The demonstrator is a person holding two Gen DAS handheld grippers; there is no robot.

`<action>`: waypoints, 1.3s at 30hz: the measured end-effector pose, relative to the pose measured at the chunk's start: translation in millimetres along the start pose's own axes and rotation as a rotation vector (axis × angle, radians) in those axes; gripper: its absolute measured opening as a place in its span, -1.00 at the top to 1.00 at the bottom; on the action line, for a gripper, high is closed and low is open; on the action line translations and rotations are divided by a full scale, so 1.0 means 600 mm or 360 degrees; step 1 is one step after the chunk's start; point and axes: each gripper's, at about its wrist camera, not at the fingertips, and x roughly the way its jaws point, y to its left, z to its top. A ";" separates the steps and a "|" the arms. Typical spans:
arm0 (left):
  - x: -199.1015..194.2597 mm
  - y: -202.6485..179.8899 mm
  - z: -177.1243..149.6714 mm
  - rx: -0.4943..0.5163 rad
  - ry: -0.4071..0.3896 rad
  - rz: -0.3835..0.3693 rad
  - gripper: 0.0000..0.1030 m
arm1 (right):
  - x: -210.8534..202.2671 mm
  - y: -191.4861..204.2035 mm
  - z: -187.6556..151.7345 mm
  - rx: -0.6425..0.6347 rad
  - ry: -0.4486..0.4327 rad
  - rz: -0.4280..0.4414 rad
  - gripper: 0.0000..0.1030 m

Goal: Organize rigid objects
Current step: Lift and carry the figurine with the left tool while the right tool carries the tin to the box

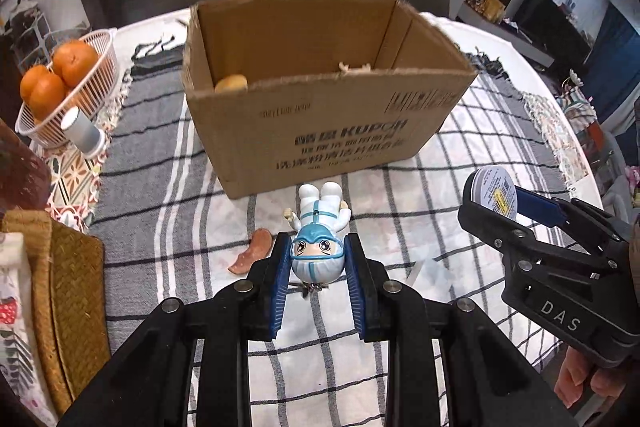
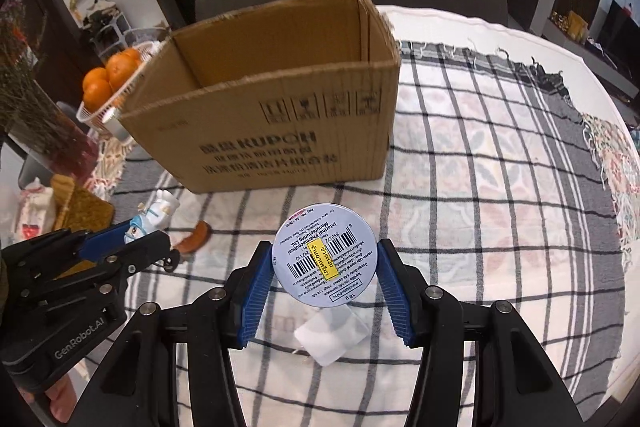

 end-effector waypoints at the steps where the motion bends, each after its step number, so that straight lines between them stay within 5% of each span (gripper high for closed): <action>1: -0.006 0.000 0.002 0.0005 -0.0014 -0.0003 0.48 | -0.007 0.003 0.002 -0.0004 -0.0017 0.0002 -0.03; 22: -0.108 -0.006 0.070 0.0080 -0.0258 -0.0024 0.48 | -0.100 0.030 0.061 -0.0017 -0.0273 0.0146 -0.03; 39: -0.122 0.005 0.154 0.0084 -0.0339 0.0005 0.48 | -0.108 0.035 0.142 -0.0029 -0.0333 0.0188 -0.03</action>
